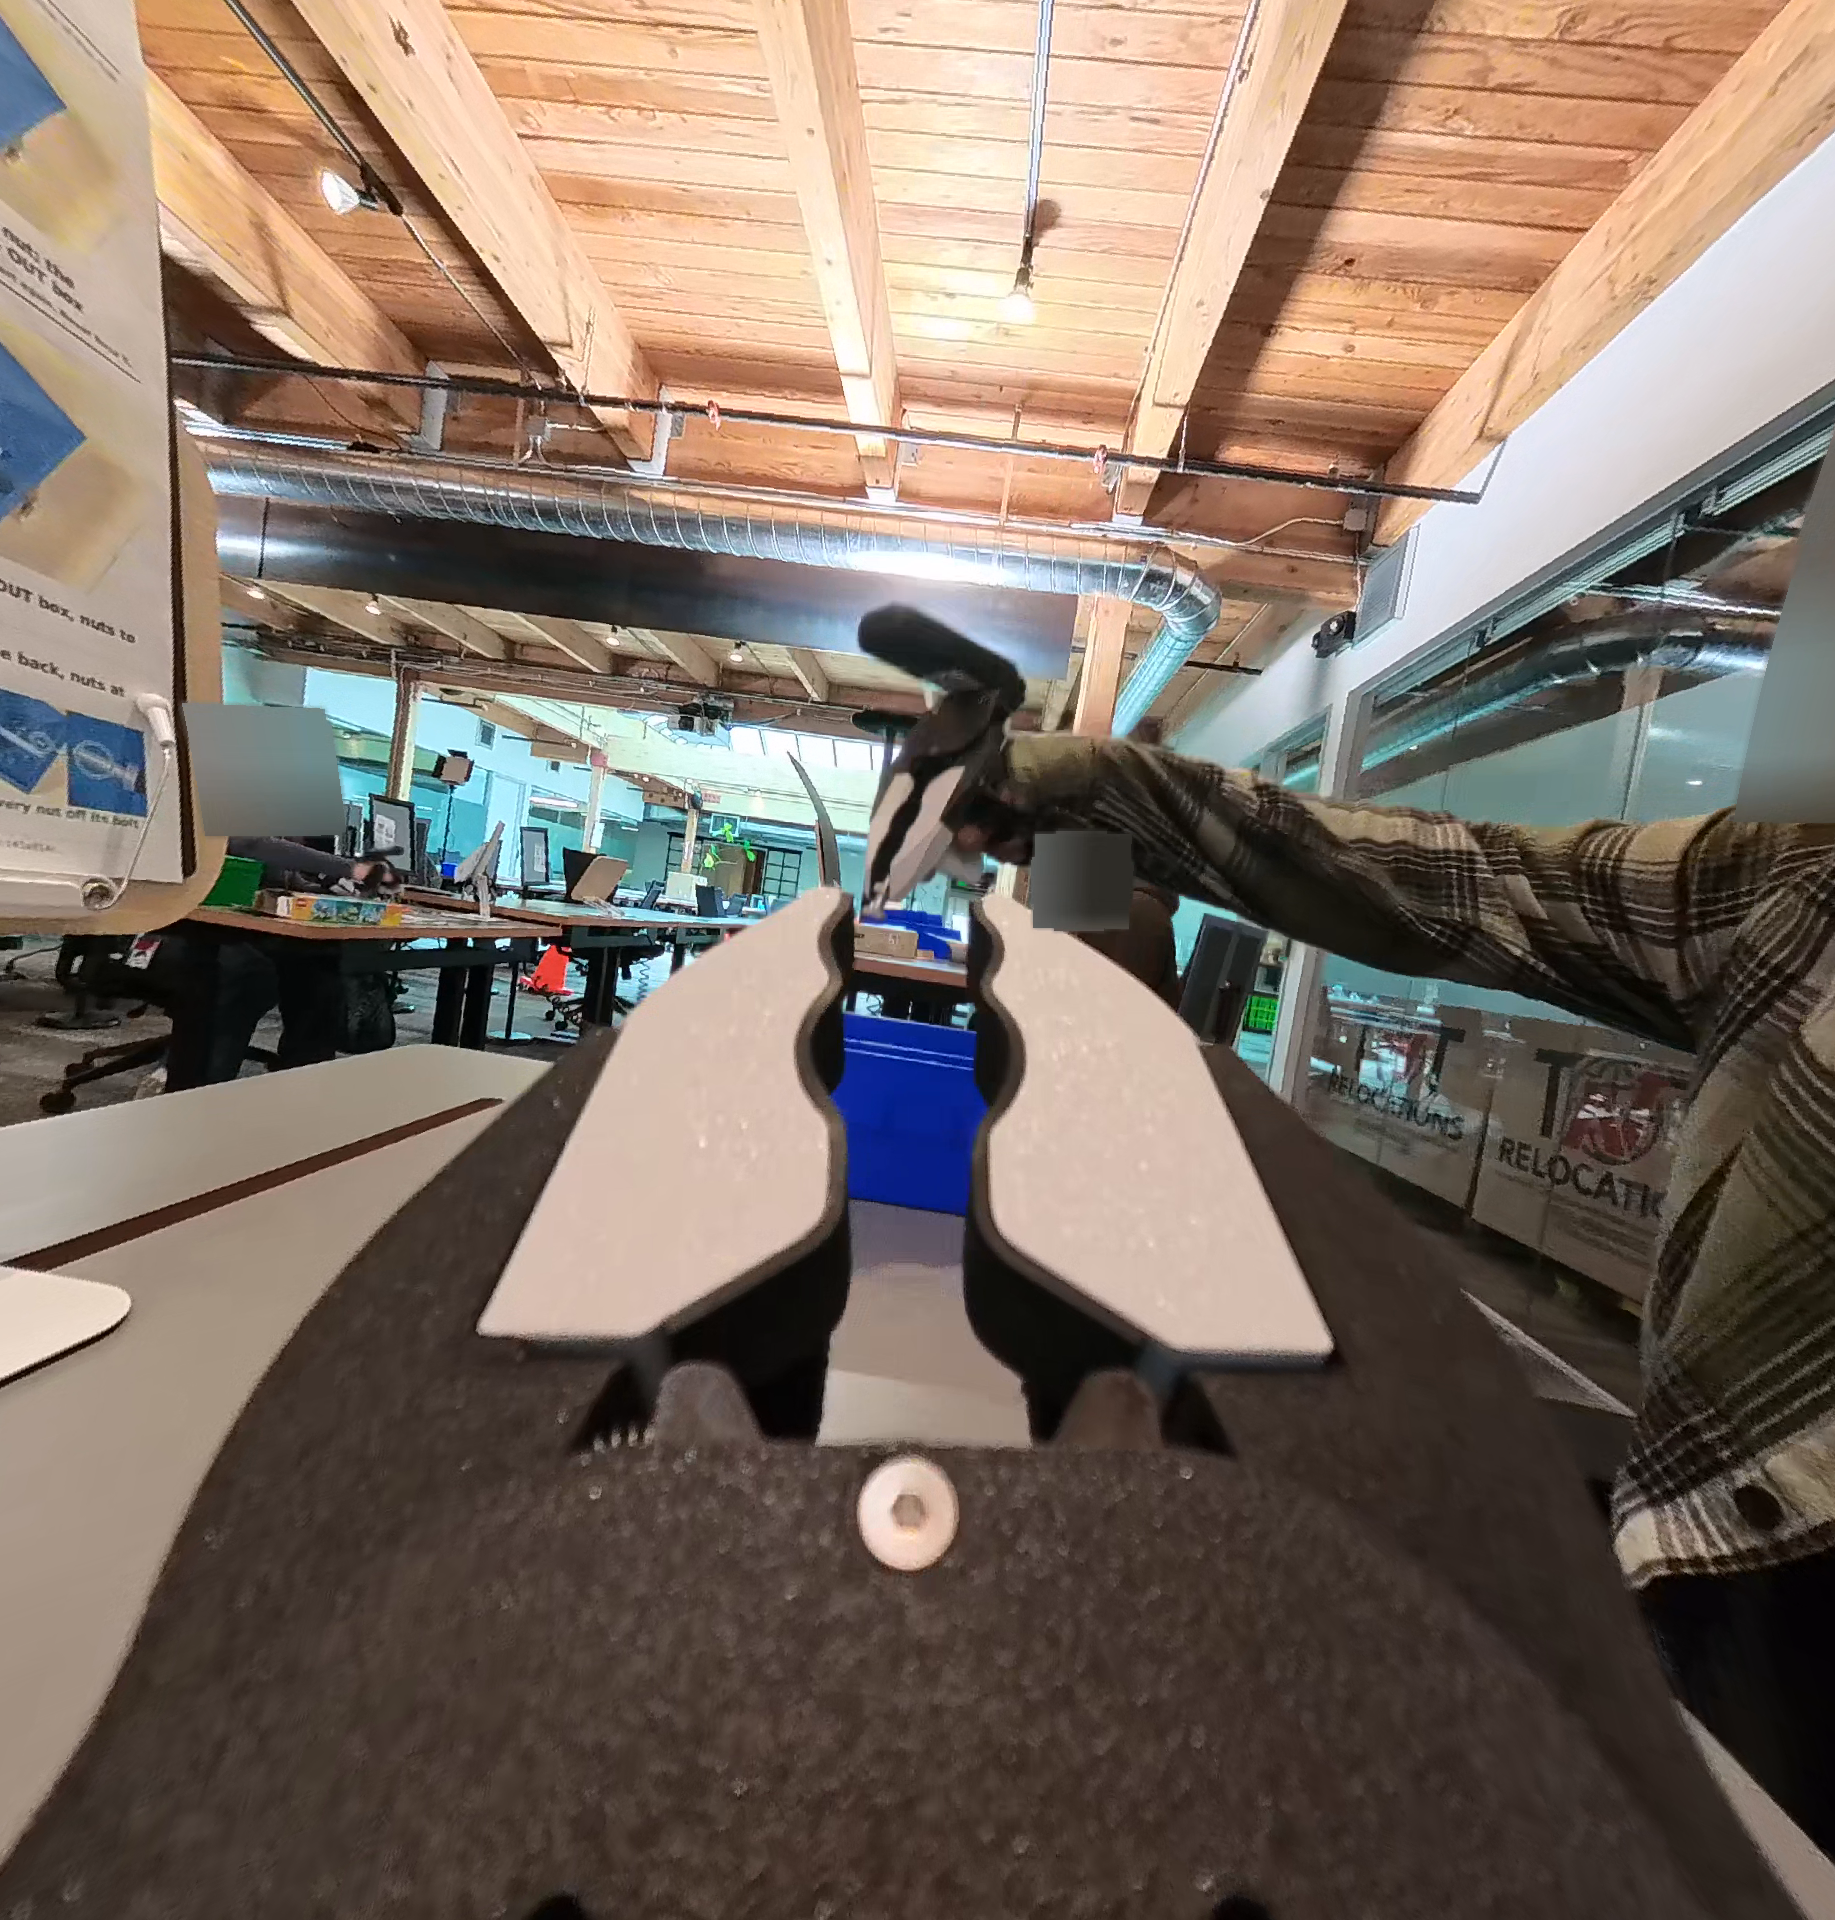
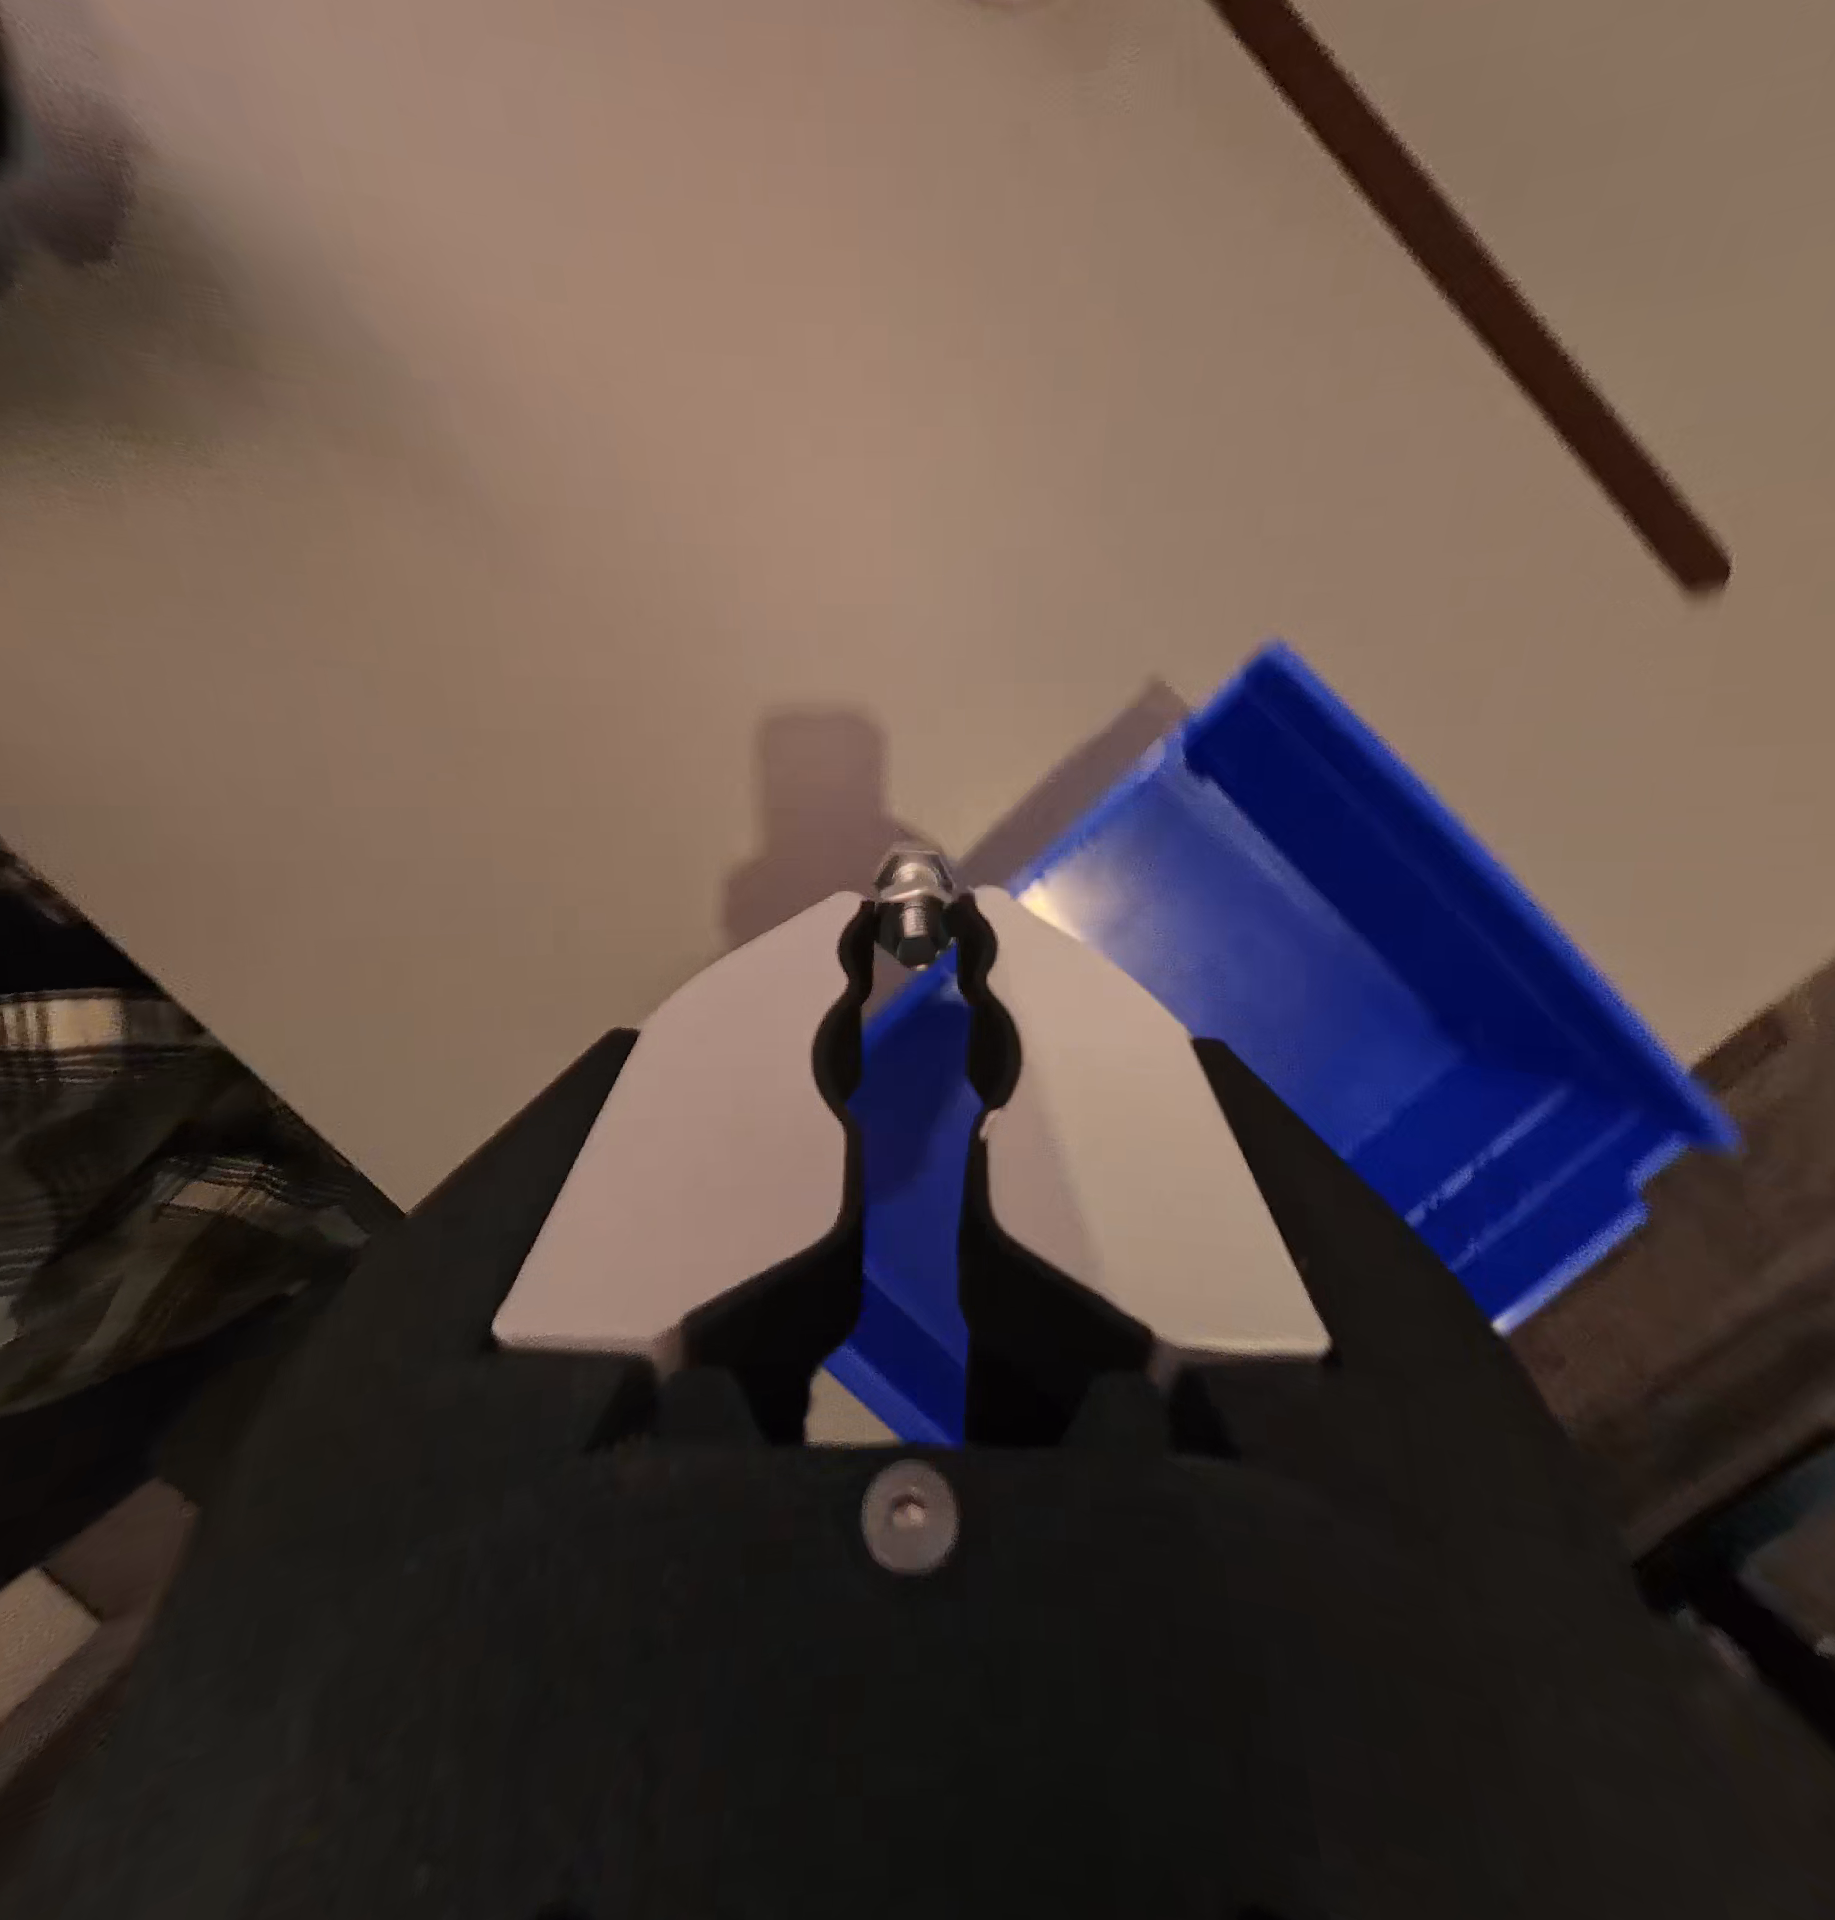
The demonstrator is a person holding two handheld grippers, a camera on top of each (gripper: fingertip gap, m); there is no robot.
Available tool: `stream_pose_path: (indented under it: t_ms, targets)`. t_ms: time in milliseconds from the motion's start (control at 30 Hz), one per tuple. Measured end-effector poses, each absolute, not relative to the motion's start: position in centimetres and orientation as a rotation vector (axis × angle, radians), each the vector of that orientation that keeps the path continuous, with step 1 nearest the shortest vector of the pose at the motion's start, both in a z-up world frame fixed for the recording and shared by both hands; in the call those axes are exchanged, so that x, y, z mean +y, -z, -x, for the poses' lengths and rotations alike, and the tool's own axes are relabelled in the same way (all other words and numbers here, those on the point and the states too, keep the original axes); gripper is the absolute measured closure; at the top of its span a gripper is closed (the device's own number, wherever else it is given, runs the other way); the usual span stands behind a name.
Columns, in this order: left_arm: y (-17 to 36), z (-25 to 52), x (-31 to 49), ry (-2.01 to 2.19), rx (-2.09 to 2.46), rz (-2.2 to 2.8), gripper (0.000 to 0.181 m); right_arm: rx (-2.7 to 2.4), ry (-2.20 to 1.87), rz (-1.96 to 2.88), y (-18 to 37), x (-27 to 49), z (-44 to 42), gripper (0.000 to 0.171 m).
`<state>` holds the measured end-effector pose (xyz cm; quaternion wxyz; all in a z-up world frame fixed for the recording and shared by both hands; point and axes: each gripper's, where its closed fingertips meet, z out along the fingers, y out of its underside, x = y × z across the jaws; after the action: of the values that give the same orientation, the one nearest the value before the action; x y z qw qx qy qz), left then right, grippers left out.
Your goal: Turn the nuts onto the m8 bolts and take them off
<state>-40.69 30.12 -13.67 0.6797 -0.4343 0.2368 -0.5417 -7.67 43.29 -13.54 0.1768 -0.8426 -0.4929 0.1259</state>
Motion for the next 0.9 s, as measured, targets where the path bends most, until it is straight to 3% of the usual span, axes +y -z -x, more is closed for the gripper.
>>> stream_pose_path:
  t_ms: [167, 433, 733, 800, 900]
  targets:
    - [13.8, 40.4, 30.0, 1.202, 0.557, 0.992, 0.163, -1.268, -0.251, 2.584, 21.0, 45.0, 0.5, 0.156]
    - [14.4, 39.7, 30.2, 1.199, 0.583, 1.02, 0.165, -1.224, -0.184, 2.76, 29.0, 45.8, -3.6, 0.156]
    - [14.6, 39.5, 30.3, 1.199, 0.595, 1.034, 0.166, -1.205, -0.201, 2.796, 30.6, 45.6, -4.4, 0.154]
    - [14.6, 39.6, 30.3, 1.193, 0.596, 1.038, 0.166, -1.184, -0.217, 2.765, 30.2, 45.8, -4.2, 0.14]
    - [14.8, 39.6, 30.4, 1.187, 0.598, 1.046, 0.166, -1.122, -0.274, 2.707, 28.7, 45.9, -3.8, 0.132]
